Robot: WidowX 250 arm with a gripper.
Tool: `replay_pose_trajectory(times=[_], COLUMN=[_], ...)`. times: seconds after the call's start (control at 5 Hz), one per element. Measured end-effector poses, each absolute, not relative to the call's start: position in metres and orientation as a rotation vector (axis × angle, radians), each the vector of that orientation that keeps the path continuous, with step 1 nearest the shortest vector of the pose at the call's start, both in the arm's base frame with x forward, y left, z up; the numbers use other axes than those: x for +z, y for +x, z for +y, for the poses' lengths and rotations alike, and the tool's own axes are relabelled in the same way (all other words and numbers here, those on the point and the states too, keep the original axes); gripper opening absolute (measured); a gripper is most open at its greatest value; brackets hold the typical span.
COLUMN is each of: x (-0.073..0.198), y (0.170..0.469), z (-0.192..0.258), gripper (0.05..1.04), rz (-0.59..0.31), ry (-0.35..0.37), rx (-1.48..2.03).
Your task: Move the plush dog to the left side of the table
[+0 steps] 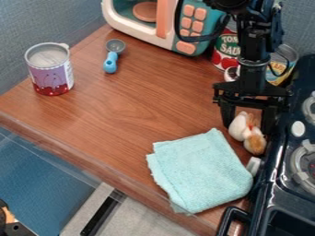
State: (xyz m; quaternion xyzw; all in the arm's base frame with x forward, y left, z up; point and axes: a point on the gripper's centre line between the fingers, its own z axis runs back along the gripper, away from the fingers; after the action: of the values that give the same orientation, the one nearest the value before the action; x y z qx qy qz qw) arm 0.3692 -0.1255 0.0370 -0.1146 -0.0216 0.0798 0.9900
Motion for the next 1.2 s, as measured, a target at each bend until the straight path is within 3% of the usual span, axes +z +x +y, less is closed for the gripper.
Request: replay_pose_trajectory(times=[0.4,0.6,1.2], x=[0.031,0.029,0.049], y=[0.374,0.373,0.351], z=[-0.123,-0.121,-0.105], gripper=[0.395,0.271,0.092], rz=[-0.071,-0.071,-0.096], ry=[-0.221,-0.209,-0.119], rx=[0.221,0.238,0.304])
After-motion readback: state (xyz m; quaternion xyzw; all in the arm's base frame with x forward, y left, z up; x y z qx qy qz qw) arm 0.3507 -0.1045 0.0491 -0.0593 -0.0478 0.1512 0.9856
